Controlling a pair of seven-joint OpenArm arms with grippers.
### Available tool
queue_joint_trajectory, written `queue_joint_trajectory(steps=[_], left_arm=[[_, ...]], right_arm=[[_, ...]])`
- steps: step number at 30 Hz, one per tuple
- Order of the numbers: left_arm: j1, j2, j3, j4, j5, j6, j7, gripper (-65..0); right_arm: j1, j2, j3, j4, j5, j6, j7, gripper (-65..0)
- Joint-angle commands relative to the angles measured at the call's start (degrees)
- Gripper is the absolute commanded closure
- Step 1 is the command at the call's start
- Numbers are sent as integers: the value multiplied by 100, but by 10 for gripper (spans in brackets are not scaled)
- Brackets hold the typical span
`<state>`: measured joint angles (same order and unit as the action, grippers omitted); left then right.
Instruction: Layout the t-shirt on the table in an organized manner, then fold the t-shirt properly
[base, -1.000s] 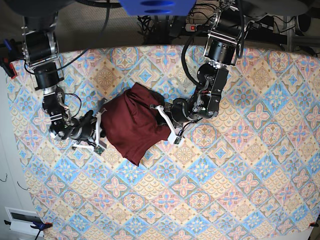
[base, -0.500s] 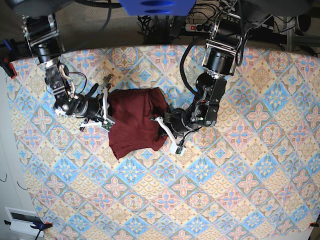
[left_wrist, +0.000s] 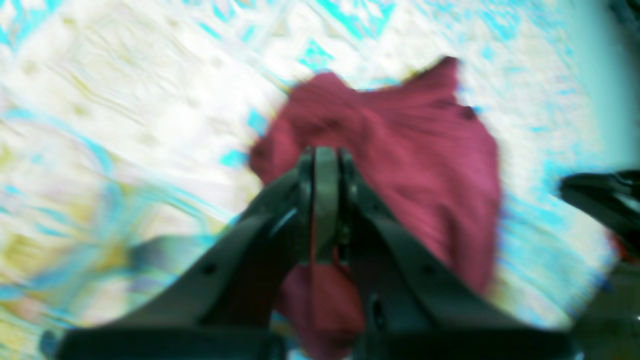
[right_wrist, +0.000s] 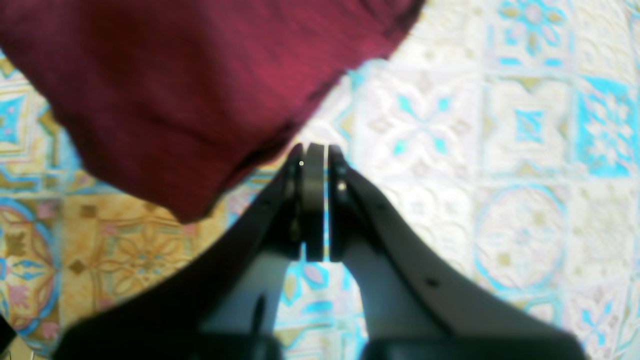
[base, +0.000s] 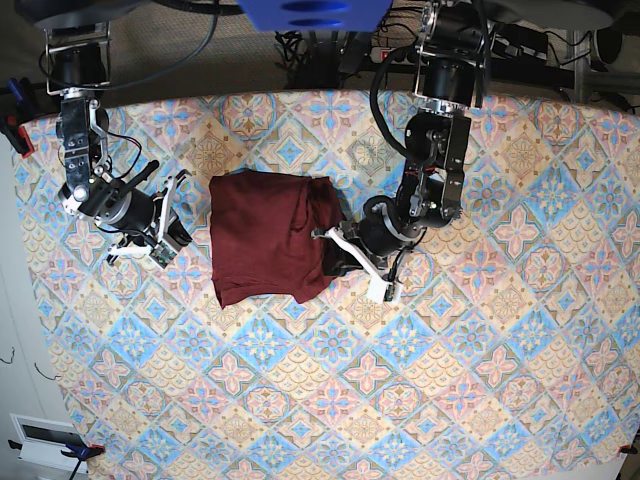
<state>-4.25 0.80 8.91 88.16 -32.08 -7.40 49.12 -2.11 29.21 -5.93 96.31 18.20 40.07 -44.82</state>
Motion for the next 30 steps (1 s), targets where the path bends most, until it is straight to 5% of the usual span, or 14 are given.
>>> queue_joint_trajectory(steps=[1,9,17,25,30], left_arm=[[-28,48,28,182,-252,-47,-99,0],[43,496,151,226,-850,-56,-38,0],[210,505,661,279,-814,-56,165,-9],[377,188,652,613,-814,-21,121,-344],[324,180,353,340,-806,-21,121,-396]], right_arm=[[119,90,97,105,57,-7,117,-6],[136,72,132,52,57,-7,117,-6],[136,72,132,43,57,-7,117,-6],[127,72,123,43,57,-7,117,-6],[136,72,123,43,57,-7,117,-6]])
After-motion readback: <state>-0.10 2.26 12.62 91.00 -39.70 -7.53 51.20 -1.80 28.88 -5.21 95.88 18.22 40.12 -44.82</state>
